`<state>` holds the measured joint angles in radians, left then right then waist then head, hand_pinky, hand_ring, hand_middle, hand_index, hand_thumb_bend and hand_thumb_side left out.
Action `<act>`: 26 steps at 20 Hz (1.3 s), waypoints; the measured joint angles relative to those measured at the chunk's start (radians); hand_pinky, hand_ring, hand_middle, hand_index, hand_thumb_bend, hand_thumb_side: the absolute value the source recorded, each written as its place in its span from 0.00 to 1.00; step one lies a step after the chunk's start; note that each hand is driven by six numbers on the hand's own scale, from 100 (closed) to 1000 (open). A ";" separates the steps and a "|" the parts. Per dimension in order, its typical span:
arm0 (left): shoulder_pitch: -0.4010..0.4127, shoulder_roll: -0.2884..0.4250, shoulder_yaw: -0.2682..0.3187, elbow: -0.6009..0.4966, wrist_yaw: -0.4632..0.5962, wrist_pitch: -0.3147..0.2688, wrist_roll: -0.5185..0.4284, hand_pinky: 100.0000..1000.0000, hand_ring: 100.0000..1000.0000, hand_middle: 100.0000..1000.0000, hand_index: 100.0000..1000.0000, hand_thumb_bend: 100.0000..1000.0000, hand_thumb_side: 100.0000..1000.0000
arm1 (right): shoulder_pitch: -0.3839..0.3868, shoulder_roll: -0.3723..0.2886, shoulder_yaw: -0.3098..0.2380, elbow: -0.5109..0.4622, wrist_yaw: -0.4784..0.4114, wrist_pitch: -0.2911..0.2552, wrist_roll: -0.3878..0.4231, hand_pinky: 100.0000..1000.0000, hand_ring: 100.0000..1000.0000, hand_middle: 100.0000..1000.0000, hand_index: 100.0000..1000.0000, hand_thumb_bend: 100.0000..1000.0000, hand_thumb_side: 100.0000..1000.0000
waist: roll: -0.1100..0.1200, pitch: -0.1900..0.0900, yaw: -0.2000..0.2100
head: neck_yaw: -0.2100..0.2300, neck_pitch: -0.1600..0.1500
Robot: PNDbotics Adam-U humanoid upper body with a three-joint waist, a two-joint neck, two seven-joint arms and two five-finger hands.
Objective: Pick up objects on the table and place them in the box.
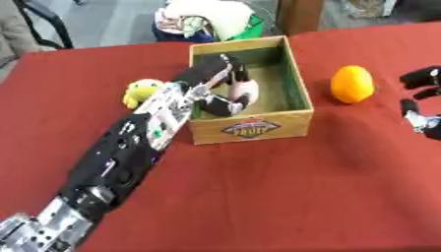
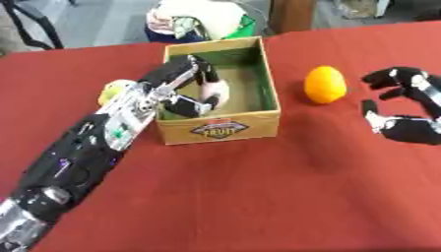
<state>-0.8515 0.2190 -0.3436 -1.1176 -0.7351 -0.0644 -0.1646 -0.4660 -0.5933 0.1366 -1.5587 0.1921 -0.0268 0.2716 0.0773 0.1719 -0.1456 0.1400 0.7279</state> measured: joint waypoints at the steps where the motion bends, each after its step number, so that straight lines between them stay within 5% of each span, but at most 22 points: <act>1: 0.003 0.001 0.006 -0.011 0.010 -0.001 0.003 0.71 0.68 0.68 0.74 0.49 0.14 | 0.000 0.000 0.000 0.000 0.000 0.000 0.000 0.73 0.79 0.74 0.78 0.00 0.00 | 0.000 0.000 0.001 | -0.001 0.000; 8: 0.040 0.077 0.085 -0.264 0.122 0.070 0.082 0.69 0.59 0.59 0.71 0.39 0.00 | 0.003 0.000 -0.001 0.000 0.000 0.000 0.000 0.73 0.79 0.74 0.78 0.00 0.00 | 0.000 0.000 0.013 | -0.006 -0.001; 13: 0.076 0.189 0.145 -0.380 0.152 0.144 0.095 0.69 0.59 0.59 0.71 0.33 0.00 | 0.009 0.000 -0.001 0.000 0.000 -0.001 -0.002 0.73 0.79 0.74 0.78 0.00 0.00 | 0.001 0.000 0.023 | -0.010 -0.004; 18: 0.099 0.266 0.159 -0.312 0.093 0.171 0.055 0.69 0.61 0.61 0.72 0.32 0.00 | 0.009 0.000 -0.001 0.000 0.001 -0.002 -0.003 0.73 0.79 0.74 0.78 0.00 0.00 | 0.001 0.000 0.023 | -0.014 -0.007; 26: 0.081 0.293 0.161 -0.084 -0.060 0.126 -0.015 0.71 0.67 0.68 0.76 0.35 0.00 | 0.009 -0.001 -0.001 0.000 0.001 -0.002 -0.003 0.73 0.79 0.74 0.78 0.00 0.00 | 0.000 0.000 0.020 | -0.018 -0.007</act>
<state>-0.7702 0.5124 -0.1828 -1.2020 -0.7952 0.0617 -0.1794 -0.4565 -0.5940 0.1353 -1.5583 0.1932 -0.0285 0.2687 0.0776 0.1716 -0.1259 0.1219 0.7205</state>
